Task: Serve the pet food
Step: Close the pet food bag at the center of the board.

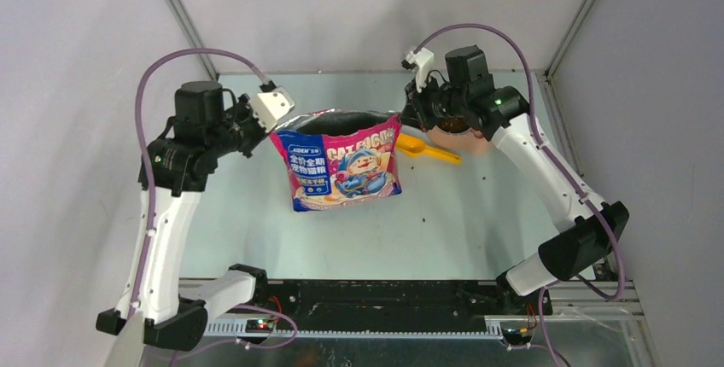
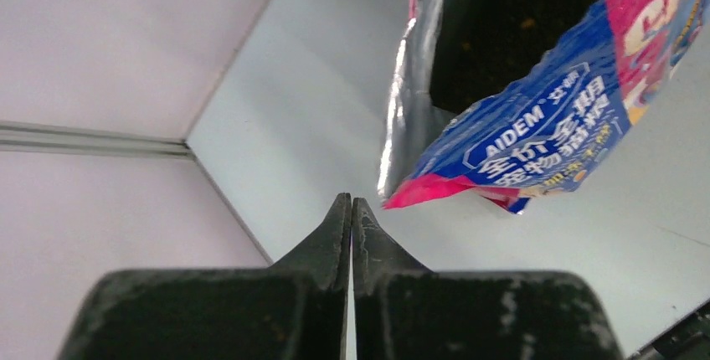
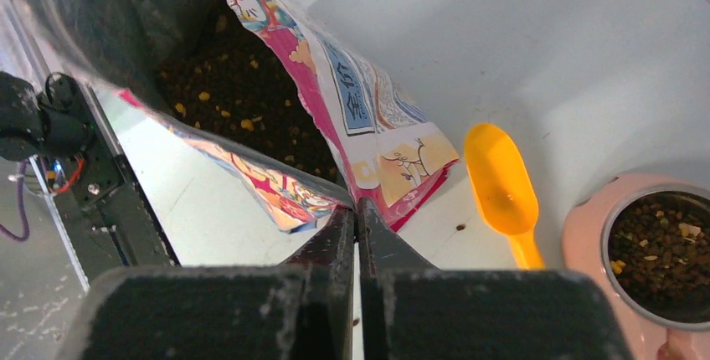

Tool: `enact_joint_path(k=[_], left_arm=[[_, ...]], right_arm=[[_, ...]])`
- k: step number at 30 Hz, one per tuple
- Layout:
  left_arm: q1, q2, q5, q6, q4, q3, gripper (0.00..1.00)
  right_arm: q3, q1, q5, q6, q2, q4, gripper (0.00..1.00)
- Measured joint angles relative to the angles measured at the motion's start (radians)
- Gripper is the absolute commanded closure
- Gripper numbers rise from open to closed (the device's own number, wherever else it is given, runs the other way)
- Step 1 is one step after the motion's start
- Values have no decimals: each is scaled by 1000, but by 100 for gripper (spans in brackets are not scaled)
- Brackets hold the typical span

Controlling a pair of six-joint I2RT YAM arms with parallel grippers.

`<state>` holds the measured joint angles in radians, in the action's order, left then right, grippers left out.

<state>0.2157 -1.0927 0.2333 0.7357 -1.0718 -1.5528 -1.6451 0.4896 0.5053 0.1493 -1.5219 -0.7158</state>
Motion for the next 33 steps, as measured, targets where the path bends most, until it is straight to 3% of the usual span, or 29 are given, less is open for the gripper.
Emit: enact_joint_path(k=[1,3,4,5,6,8,20,24,28,29,33], left_arm=[[0,11,-7,0,23,-6,100],[-1,29,0,6,40,-12,82],[-1,39,13,14,41,-13,54],[-1,48,28,27,34,-13,39],[-1,51,41,40,29,-13,14],[-1,53,75,66,7,-13,2],[54,-27,178,166,-29,33,0],[76,-64,173,174,-2,68,4],[77,-91,154,173,24,80,21],[77,-94,151,173,29,81,34],[77,-96,140,175,47,82,57]], right_arm=[[0,-4,-6,-17,-3,5,100],[0,-12,-5,-37,-8,13,100],[0,-15,-3,-43,-10,18,100],[0,-18,1,-46,-12,23,100],[0,-19,5,-46,-14,27,100],[0,-19,11,-43,-17,36,100],[-56,-19,22,-36,-69,29,100],[-56,-19,22,-36,-70,28,100],[-56,-19,22,-33,-69,28,100],[-56,-20,22,-32,-69,28,100],[-56,-27,26,-28,-69,28,100]])
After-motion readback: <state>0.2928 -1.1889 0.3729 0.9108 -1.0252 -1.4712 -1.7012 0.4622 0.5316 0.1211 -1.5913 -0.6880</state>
